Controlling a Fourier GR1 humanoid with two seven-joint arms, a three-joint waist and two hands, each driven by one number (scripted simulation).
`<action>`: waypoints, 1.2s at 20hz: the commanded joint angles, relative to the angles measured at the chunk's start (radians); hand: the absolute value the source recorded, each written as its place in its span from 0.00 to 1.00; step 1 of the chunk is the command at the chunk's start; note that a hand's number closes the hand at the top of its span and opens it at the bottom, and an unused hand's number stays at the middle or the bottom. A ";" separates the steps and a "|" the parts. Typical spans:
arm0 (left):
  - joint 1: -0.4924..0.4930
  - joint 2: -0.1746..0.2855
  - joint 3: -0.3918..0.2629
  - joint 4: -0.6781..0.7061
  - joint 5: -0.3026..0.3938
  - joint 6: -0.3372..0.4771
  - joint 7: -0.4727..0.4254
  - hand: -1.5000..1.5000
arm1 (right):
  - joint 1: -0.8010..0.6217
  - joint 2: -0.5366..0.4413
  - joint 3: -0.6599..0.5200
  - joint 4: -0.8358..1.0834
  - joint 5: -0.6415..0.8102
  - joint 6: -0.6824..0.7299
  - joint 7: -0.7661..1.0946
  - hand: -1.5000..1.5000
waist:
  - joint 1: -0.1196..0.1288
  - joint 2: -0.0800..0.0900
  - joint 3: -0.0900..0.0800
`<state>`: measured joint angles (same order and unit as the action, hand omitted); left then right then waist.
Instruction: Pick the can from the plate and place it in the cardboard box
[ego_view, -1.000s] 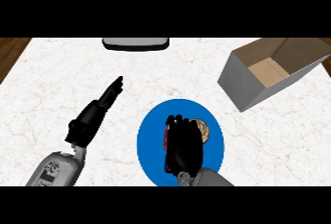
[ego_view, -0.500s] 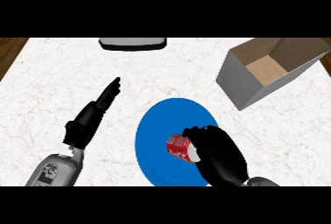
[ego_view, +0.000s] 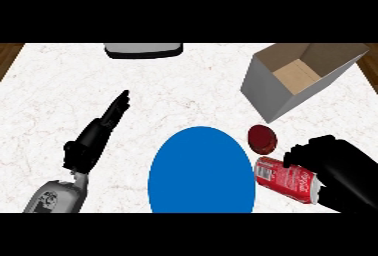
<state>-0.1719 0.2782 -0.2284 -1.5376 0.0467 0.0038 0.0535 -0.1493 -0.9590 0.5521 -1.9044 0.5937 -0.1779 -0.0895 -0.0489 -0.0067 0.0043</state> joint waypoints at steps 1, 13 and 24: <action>0.033 -0.001 -0.006 0.005 -0.025 0.009 -0.041 0.50 | 0.112 -0.182 -0.182 -0.062 -0.220 -0.037 -0.234 1.00 | -0.007 -0.001 -0.002; -0.036 -0.015 0.016 -0.043 -0.005 -0.002 0.069 0.50 | 0.316 -0.294 -0.744 0.079 -0.810 0.220 -0.513 1.00 | 0.001 -0.003 -0.004; -0.072 -0.078 0.011 0.058 -0.054 -0.050 0.016 0.50 | 0.061 -0.263 -0.801 0.189 -0.815 0.373 -0.263 1.00 | 0.057 0.010 -0.005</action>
<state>-0.2050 0.2257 -0.2254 -1.5402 0.0051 -0.0303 0.0822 0.0139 -1.2358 -0.2733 -1.7469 -0.2266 0.1555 -0.4189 -0.0036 -0.0004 -0.0002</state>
